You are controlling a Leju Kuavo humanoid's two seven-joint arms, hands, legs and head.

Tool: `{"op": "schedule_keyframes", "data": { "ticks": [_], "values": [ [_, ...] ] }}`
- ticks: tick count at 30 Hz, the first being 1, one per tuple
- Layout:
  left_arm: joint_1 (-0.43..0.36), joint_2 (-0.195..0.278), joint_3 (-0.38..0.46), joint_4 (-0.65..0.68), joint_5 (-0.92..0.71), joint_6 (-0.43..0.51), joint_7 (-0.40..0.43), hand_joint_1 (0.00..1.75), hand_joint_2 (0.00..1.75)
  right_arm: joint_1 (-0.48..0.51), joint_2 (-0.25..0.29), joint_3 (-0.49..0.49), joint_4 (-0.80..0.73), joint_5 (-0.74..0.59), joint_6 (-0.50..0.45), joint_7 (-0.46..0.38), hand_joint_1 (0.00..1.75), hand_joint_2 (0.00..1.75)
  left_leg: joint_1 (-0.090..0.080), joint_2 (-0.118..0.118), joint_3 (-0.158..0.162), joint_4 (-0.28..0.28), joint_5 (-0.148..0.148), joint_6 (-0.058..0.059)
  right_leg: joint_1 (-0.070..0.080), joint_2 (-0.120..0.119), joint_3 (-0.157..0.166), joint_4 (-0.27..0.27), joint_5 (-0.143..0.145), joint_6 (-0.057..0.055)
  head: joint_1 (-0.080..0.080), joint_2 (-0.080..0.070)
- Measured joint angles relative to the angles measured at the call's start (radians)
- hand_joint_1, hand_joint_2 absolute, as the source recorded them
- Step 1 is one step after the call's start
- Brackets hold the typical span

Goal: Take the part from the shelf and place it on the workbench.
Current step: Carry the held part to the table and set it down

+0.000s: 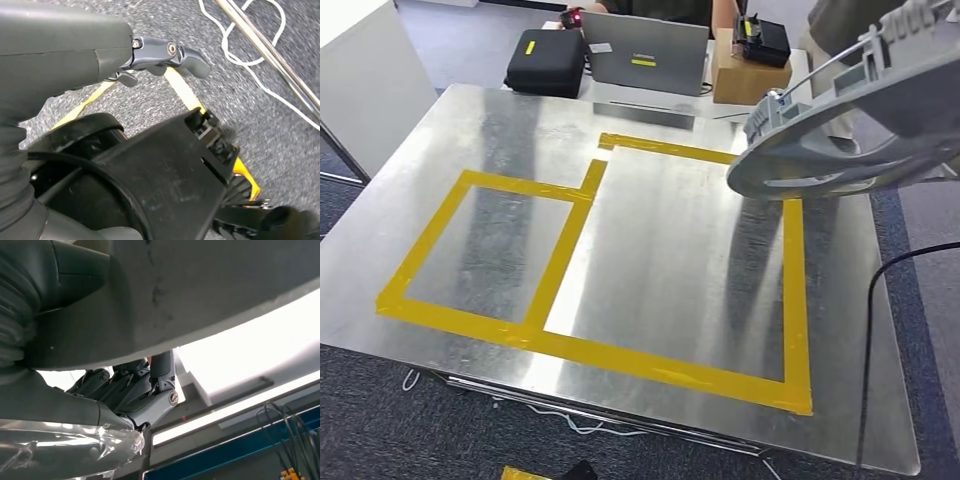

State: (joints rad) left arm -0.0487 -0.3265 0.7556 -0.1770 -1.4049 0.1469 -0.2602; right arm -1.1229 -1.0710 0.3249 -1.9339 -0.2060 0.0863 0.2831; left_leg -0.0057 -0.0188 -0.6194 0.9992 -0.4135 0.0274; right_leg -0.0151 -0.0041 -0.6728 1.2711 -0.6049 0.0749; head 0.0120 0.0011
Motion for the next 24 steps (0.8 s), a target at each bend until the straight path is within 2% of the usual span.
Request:
{"op": "schedule_keyframes", "data": {
  "ticks": [1, 2, 3, 4, 5, 6, 7, 9, 10, 12, 14, 16, 18, 20, 22, 24],
  "values": [
    [0.000, 0.000, 0.000, 0.000, 0.000, 0.000, 0.000, 0.00, 1.75, -0.005, 0.000, 0.010, 0.002, 0.000, -0.001, 0.000, 1.75, 1.75, 0.001, -0.014, 0.001, 0.000, 0.000, 0.000, -0.001, 0.002, -0.022, 0.031, -0.001, 0.003, 0.000, 0.000],
    [0.000, 0.000, 0.000, 0.000, 0.000, 0.000, 0.000, 0.00, 1.75, -0.008, 0.000, 0.019, 0.005, 0.000, -0.001, 0.000, 1.75, 1.75, 0.002, -0.028, 0.003, 0.001, 0.000, 0.000, -0.002, 0.003, -0.026, 0.024, 0.019, 0.005, 0.000, 0.000],
    [0.000, 0.000, 0.000, 0.000, 0.000, 0.000, 0.000, 0.00, 1.75, -0.011, -0.001, 0.027, 0.006, -0.001, -0.001, 0.000, 1.75, 1.75, 0.004, -0.041, 0.005, 0.002, -0.001, -0.002, -0.005, 0.007, -0.010, -0.021, 0.056, 0.007, 0.000, 0.000],
    [0.000, 0.000, 0.000, 0.000, 0.000, 0.000, 0.000, 0.00, 1.75, -0.015, -0.005, 0.035, 0.007, -0.003, -0.001, 0.002, 1.75, 1.75, 0.005, -0.052, 0.006, 0.003, -0.002, -0.005, -0.010, 0.011, 0.016, -0.090, 0.097, 0.011, 0.001, 0.000],
    [0.000, 0.001, 0.000, 0.000, 0.000, 0.000, 0.000, 0.00, 1.75, -0.020, -0.013, 0.043, 0.010, -0.013, -0.001, 0.006, 1.75, 1.75, 0.005, -0.064, 0.005, 0.008, -0.003, -0.010, -0.013, 0.019, 0.042, -0.155, 0.127, 0.016, 0.002, 0.000],
    [0.000, 0.002, 0.000, 0.000, 0.001, 0.001, 0.000, 0.00, 1.75, -0.018, -0.028, 0.051, 0.013, -0.033, -0.002, 0.009, 1.75, 1.75, 0.005, -0.074, 0.002, 0.012, -0.004, -0.015, -0.016, 0.025, 0.062, -0.203, 0.144, 0.014, 0.003, 0.000],
    [0.001, 0.002, 0.000, 0.000, 0.002, 0.003, 0.000, 0.00, 1.75, -0.001, -0.057, 0.057, 0.015, -0.066, -0.012, 0.006, 1.75, 1.75, 0.003, -0.082, -0.002, 0.015, -0.004, -0.019, -0.018, 0.029, 0.073, -0.228, 0.149, 0.011, 0.002, 0.000],
    [0.005, 0.002, 0.000, 0.000, 0.004, 0.007, 0.000, 0.00, 1.75, 0.092, -0.144, 0.063, 0.016, -0.158, -0.075, -0.040, 1.75, 1.75, 0.003, -0.090, -0.008, 0.016, 0.002, -0.013, -0.016, 0.030, 0.077, -0.237, 0.149, 0.000, -0.003, 0.000],
    [0.007, 0.002, 0.000, 0.000, 0.004, 0.010, 0.000, 0.00, 1.75, 0.163, -0.200, 0.072, 0.016, -0.209, -0.149, -0.099, 1.75, 1.75, 0.003, -0.090, -0.008, 0.014, 0.003, -0.008, -0.016, 0.029, 0.077, -0.239, 0.151, -0.001, -0.005, 0.000],
    [0.008, 0.002, 0.000, 0.000, 0.002, 0.014, 0.000, 0.00, 1.75, 0.290, -0.322, 0.140, 0.008, -0.276, -0.368, -0.264, 1.75, 1.75, 0.003, -0.088, -0.007, 0.008, 0.005, -0.001, -0.013, 0.031, 0.076, -0.239, 0.152, -0.004, -0.006, 0.000],
    [0.007, 0.001, 0.000, 0.000, 0.000, 0.018, -0.001, 0.00, 1.75, 0.329, -0.422, 0.294, -0.008, -0.298, -0.605, -0.417, 1.75, 1.75, 0.003, -0.086, -0.004, 0.001, 0.005, -0.001, -0.012, 0.035, 0.075, -0.239, 0.151, -0.010, -0.007, 0.000],
    [0.006, 0.000, 0.001, 0.000, 0.002, 0.024, -0.002, 0.00, 1.75, 0.304, -0.503, 0.524, -0.013, -0.357, -0.742, -0.537, 1.75, 1.75, 0.005, -0.083, 0.001, -0.002, 0.002, -0.009, -0.009, 0.037, 0.077, -0.239, 0.149, -0.016, -0.010, 0.000],
    [0.005, -0.001, 0.001, 0.000, 0.008, 0.031, -0.004, 0.00, 1.75, 0.314, -0.582, 0.763, 0.015, -0.514, -0.781, -0.676, 1.75, 1.75, 0.010, -0.083, 0.005, -0.003, -0.001, -0.025, -0.004, 0.033, 0.082, -0.239, 0.145, -0.021, -0.010, 0.000],
    [0.005, -0.001, 0.002, 0.000, 0.017, 0.039, -0.008, 0.00, 1.75, 0.375, -0.640, 0.931, 0.075, -0.711, -0.782, -0.824, 1.75, 1.75, 0.012, -0.086, 0.004, -0.003, -0.002, -0.036, -0.002, 0.028, 0.083, -0.239, 0.144, -0.024, -0.009, 0.000],
    [0.007, -0.002, 0.005, 0.000, 0.023, 0.047, -0.012, 0.00, 1.75, 0.435, -0.683, 1.023, 0.135, -0.855, -0.785, -0.930, 1.75, 1.75, 0.009, -0.085, 0.003, -0.003, -0.002, -0.037, -0.005, 0.029, 0.083, -0.239, 0.144, -0.023, -0.010, 0.000],
    [0.007, -0.002, 0.007, 0.000, 0.027, 0.052, -0.017, 0.00, 1.75, 0.477, -0.718, 1.076, 0.179, -0.932, -0.787, -0.969, 1.75, 1.75, 0.008, -0.081, 0.004, -0.003, -0.003, -0.036, -0.006, 0.034, 0.082, -0.240, 0.145, -0.023, -0.010, 0.000]
  ]
}}
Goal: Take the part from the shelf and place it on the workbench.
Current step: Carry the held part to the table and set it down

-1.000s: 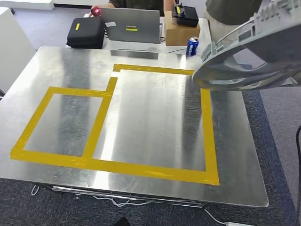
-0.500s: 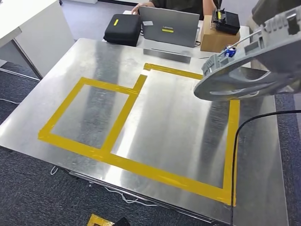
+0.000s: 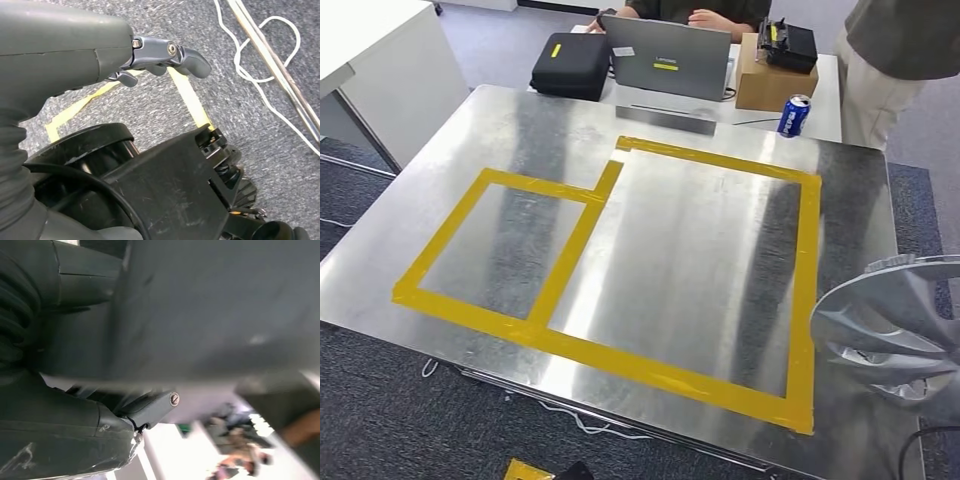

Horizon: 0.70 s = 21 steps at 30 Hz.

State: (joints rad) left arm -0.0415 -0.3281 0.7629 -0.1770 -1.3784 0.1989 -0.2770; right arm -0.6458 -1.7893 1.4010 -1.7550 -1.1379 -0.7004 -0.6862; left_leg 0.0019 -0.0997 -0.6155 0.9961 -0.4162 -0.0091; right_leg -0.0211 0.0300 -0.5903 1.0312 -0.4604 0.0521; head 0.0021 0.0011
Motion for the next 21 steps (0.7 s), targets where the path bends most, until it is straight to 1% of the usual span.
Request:
{"op": "schedule_keyframes", "data": {
  "ticks": [2, 4, 11, 14, 21],
  "values": [
    [0.000, 0.000, 0.003, 0.000, 0.006, 0.005, -0.003, 0.00, 1.75, 0.035, -0.025, 0.039, 0.035, -0.041, 0.000, -0.008, 1.75, 1.75, -0.001, 0.006, 0.002, 0.000, -0.002, 0.000, -0.001, 0.005, 0.000, -0.001, 0.001, 0.001, 0.000, 0.000],
    [0.000, 0.000, 0.005, 0.000, 0.010, 0.008, -0.004, 0.00, 1.75, 0.059, -0.040, 0.064, 0.062, -0.058, 0.000, -0.009, 1.75, 1.75, -0.002, 0.010, 0.003, 0.000, -0.002, 0.001, -0.002, 0.009, 0.000, -0.003, 0.002, 0.002, 0.000, 0.000],
    [0.000, 0.000, 0.011, 0.000, 0.010, 0.011, -0.005, 0.00, 1.75, 0.087, -0.058, 0.108, 0.108, -0.078, 0.000, -0.010, 1.75, 1.75, -0.004, 0.012, 0.003, 0.000, -0.001, 0.003, -0.004, 0.012, 0.001, -0.004, 0.004, 0.006, 0.000, 0.000],
    [0.000, 0.000, 0.012, 0.000, 0.009, 0.013, -0.005, 0.00, 1.75, 0.105, -0.052, 0.117, 0.139, -0.102, 0.001, -0.011, 1.75, 1.75, -0.004, 0.012, 0.003, 0.000, 0.000, 0.004, -0.004, 0.011, 0.002, -0.005, 0.005, 0.006, 0.000, 0.000],
    [0.000, 0.000, 0.014, 0.000, 0.007, 0.019, -0.005, 0.00, 1.75, 0.142, -0.003, 0.119, 0.235, -0.122, 0.003, -0.017, 1.75, 1.75, -0.004, 0.012, 0.007, 0.000, 0.000, 0.004, -0.003, 0.012, 0.006, -0.007, 0.005, 0.007, 0.000, 0.000]
  ]
}}
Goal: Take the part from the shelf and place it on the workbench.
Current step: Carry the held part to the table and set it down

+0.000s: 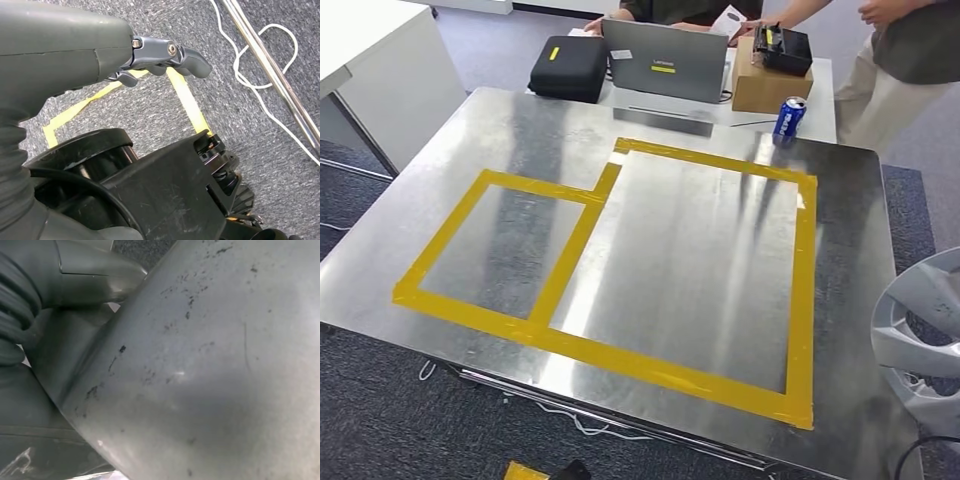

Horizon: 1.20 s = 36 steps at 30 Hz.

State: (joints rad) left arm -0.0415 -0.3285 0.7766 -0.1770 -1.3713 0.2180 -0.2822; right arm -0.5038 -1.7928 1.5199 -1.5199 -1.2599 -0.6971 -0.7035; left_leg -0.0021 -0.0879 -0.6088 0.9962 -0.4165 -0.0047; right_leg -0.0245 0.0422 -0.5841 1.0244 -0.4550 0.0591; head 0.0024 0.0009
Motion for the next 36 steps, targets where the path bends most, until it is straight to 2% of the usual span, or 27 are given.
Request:
{"op": "schedule_keyframes", "data": {
  "ticks": [10, 14, 16, 17, 18, 20, 22, 26, 27, 28, 30, 36],
  "values": [
    [0.000, 0.000, 0.000, 0.000, -0.014, 0.006, -0.004, 0.00, 1.75, -0.002, 0.037, -0.006, 0.103, 0.058, 0.002, -0.003, 1.75, 1.75, 0.000, 0.000, 0.009, 0.000, -0.003, 0.003, 0.001, 0.000, 0.005, -0.004, -0.001, 0.000, 0.000, 0.000],
    [0.001, 0.001, 0.000, 0.000, -0.020, 0.006, -0.018, 0.00, 1.75, -0.014, 0.056, -0.006, 0.192, 0.162, 0.000, 0.003, 1.75, 1.75, 0.000, 0.000, 0.010, 0.000, -0.004, 0.004, 0.002, 0.001, 0.010, -0.007, 0.000, 0.000, 0.000, 0.000],
    [0.001, 0.002, 0.000, 0.000, -0.026, 0.005, -0.017, 0.00, 1.75, -0.036, 0.064, 0.004, 0.241, 0.285, -0.001, 0.058, 1.75, 1.75, -0.002, 0.000, 0.008, 0.000, -0.001, 0.007, -0.001, 0.001, 0.010, -0.008, 0.003, 0.004, 0.001, 0.000],
    [0.002, 0.002, 0.000, 0.000, -0.030, 0.005, -0.017, 0.00, 1.75, -0.065, 0.057, 0.011, 0.246, 0.392, -0.001, 0.129, 1.75, 1.75, -0.005, 0.001, 0.005, 0.000, 0.002, 0.009, -0.004, 0.001, 0.008, -0.007, 0.005, 0.006, 0.001, 0.000],
    [0.002, 0.003, 0.000, 0.000, -0.034, 0.005, -0.017, 0.00, 1.75, -0.106, 0.038, 0.015, 0.226, 0.531, -0.001, 0.235, 1.75, 1.75, -0.008, 0.001, 0.002, 0.000, 0.005, 0.011, -0.008, 0.001, 0.005, -0.006, 0.006, 0.008, 0.000, 0.000],
    [0.004, 0.003, -0.001, 0.000, -0.037, 0.005, -0.015, 0.00, 1.75, -0.193, -0.022, 0.020, 0.129, 0.827, -0.001, 0.502, 1.75, 1.75, -0.013, 0.000, -0.003, -0.003, 0.009, 0.013, -0.013, -0.001, -0.002, -0.004, 0.007, 0.009, -0.003, 0.000],
    [0.005, 0.003, -0.002, 0.000, -0.039, 0.006, -0.014, 0.00, 1.75, -0.251, -0.071, 0.020, 0.012, 1.043, -0.001, 0.735, 1.75, 1.75, -0.012, 0.000, -0.006, -0.004, 0.010, 0.013, -0.013, -0.002, -0.005, -0.004, 0.007, 0.009, -0.005, 0.000],
    [0.004, 0.003, -0.005, 0.000, -0.051, 0.004, -0.005, 0.00, 1.75, -0.295, -0.109, 0.019, -0.256, 1.451, -0.001, 1.222, 1.75, 1.75, -0.011, 0.005, -0.004, -0.006, 0.006, 0.008, -0.011, 0.006, -0.007, -0.003, 0.008, 0.007, -0.005, 0.000],
    [0.003, 0.003, -0.007, 0.000, -0.056, 0.003, -0.002, 0.00, 1.75, -0.290, -0.109, 0.019, -0.307, 1.556, -0.001, 1.305, 1.75, 1.75, -0.011, 0.007, -0.003, -0.006, 0.005, 0.007, -0.011, 0.007, -0.007, -0.003, 0.008, 0.006, -0.005, 0.000],
    [0.002, 0.003, -0.009, 0.000, -0.059, 0.001, 0.000, 0.00, 1.75, -0.284, -0.109, 0.020, -0.344, 1.632, -0.001, 1.351, 1.75, 1.75, -0.011, 0.008, -0.003, -0.006, 0.006, 0.008, -0.011, 0.008, -0.007, -0.003, 0.008, 0.006, -0.005, 0.000],
    [0.001, 0.003, -0.013, 0.000, -0.065, -0.001, 0.003, 0.00, 1.75, -0.278, -0.109, 0.020, -0.400, 1.723, -0.001, 1.389, 1.75, 1.75, -0.011, 0.007, -0.003, -0.006, 0.007, 0.009, -0.011, 0.006, -0.007, -0.003, 0.008, 0.006, -0.005, 0.000],
    [0.001, 0.004, -0.021, 0.000, -0.071, -0.005, 0.008, 0.00, 1.75, -0.294, -0.113, 0.020, -0.482, 1.814, -0.001, 1.399, 1.75, 1.75, -0.011, 0.006, -0.004, -0.006, 0.008, 0.009, -0.011, 0.005, -0.007, -0.004, 0.008, 0.006, -0.005, 0.000]
  ]
}}
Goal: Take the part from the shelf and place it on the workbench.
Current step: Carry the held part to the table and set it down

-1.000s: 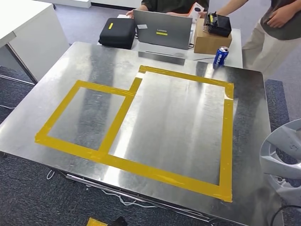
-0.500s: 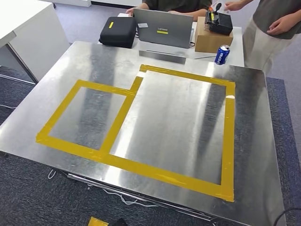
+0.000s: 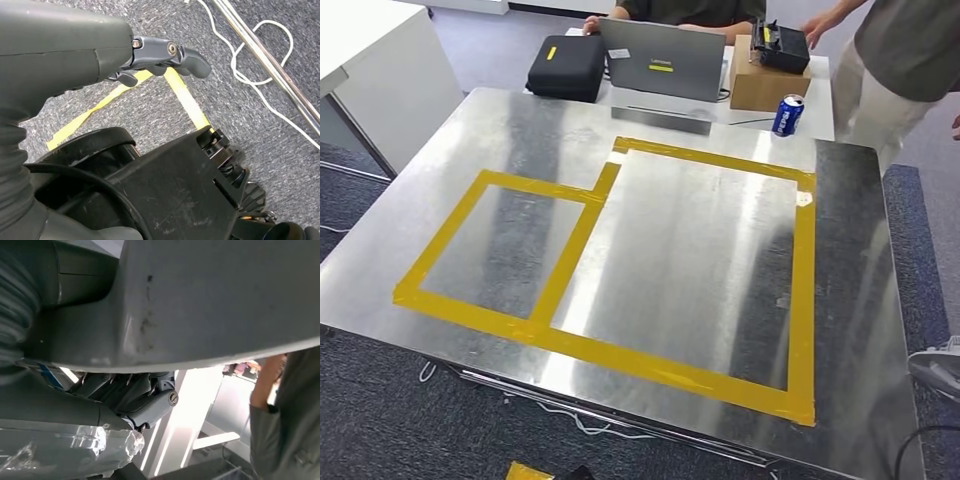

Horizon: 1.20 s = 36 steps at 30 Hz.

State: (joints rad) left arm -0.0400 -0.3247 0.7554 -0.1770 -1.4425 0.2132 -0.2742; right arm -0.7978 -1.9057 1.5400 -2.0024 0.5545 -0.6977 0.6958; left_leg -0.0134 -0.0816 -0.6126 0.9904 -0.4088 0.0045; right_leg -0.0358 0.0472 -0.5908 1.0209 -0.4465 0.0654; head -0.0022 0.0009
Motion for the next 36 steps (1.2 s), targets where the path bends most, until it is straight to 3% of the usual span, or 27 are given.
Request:
{"op": "schedule_keyframes", "data": {
  "ticks": [11, 16, 18, 20, 23, 25, 27, 31, 36],
  "values": [
    [-0.004, -0.002, -0.009, 0.000, -0.007, -0.004, 0.045, 0.00, 1.75, -0.055, 0.014, 0.000, -0.015, 0.137, 0.012, 0.000, 1.75, 1.75, 0.000, 0.000, -0.001, 0.000, 0.000, 0.000, 0.001, -0.001, 0.001, 0.000, 0.000, 0.000, 0.000, 0.000],
    [-0.008, -0.002, -0.017, 0.000, -0.035, -0.009, 0.047, 0.00, 1.75, -0.003, 0.094, -0.006, 0.006, 0.227, 0.021, 0.000, 1.75, 1.75, 0.002, 0.000, -0.001, 0.000, 0.000, -0.001, 0.002, 0.001, 0.002, 0.000, 0.001, -0.001, 0.000, 0.000],
    [-0.010, -0.002, -0.022, 0.000, -0.045, -0.014, 0.048, 0.00, 1.75, 0.110, 0.165, -0.048, 0.036, 0.306, 0.033, -0.002, 1.75, 1.75, 0.004, 0.000, 0.000, 0.000, -0.001, -0.001, 0.006, 0.001, 0.006, -0.002, 0.001, -0.002, 0.000, 0.000],
    [-0.011, -0.002, -0.031, 0.000, -0.053, -0.023, 0.050, 0.00, 1.75, 0.300, 0.274, -0.165, 0.075, 0.404, 0.109, -0.048, 1.75, 1.75, 0.008, 0.000, 0.001, 0.000, -0.002, -0.003, 0.011, 0.001, 0.010, -0.004, 0.002, -0.004, 0.000, 0.000],
    [-0.013, -0.002, -0.041, 0.000, -0.057, -0.031, 0.050, 0.00, 1.75, 0.560, 0.473, -0.492, 0.109, 0.507, 0.301, -0.288, 1.75, 1.75, 0.013, 0.001, 0.004, 0.000, -0.003, -0.005, 0.015, 0.003, 0.011, -0.007, 0.005, -0.008, 0.000, 0.000],
    [-0.014, -0.003, -0.047, 0.000, -0.058, -0.032, 0.051, 0.00, 1.75, 0.691, 0.605, -0.761, 0.119, 0.545, 0.397, -0.473, 1.75, 1.75, 0.013, -0.001, 0.006, 0.000, -0.001, -0.003, 0.015, 0.001, 0.007, -0.008, 0.005, -0.008, 0.000, 0.000],
    [-0.014, -0.003, -0.051, 0.000, -0.058, -0.034, 0.052, 0.00, 1.75, 0.783, 0.712, -0.972, 0.124, 0.581, 0.475, -0.604, 1.75, 1.75, 0.014, -0.009, 0.005, 0.000, 0.004, -0.005, 0.015, -0.008, 0.004, -0.008, 0.004, -0.007, 0.000, 0.000],
    [-0.013, -0.002, -0.058, 0.000, -0.064, -0.043, 0.056, 0.00, 1.75, 0.820, 0.891, -1.167, 0.157, 0.634, 0.596, -0.769, 1.75, 1.75, 0.016, -0.012, -0.004, -0.001, 0.012, -0.011, 0.016, -0.012, 0.005, -0.006, 0.008, -0.010, 0.000, 0.000],
    [-0.015, -0.002, -0.068, 0.000, -0.070, -0.048, 0.057, 0.00, 1.75, 0.764, 1.050, -1.174, 0.248, 0.655, 0.651, -0.811, 1.75, 1.75, 0.016, -0.006, -0.005, -0.001, 0.010, -0.011, 0.015, -0.006, 0.001, -0.006, 0.010, -0.011, 0.000, 0.000]
  ]
}}
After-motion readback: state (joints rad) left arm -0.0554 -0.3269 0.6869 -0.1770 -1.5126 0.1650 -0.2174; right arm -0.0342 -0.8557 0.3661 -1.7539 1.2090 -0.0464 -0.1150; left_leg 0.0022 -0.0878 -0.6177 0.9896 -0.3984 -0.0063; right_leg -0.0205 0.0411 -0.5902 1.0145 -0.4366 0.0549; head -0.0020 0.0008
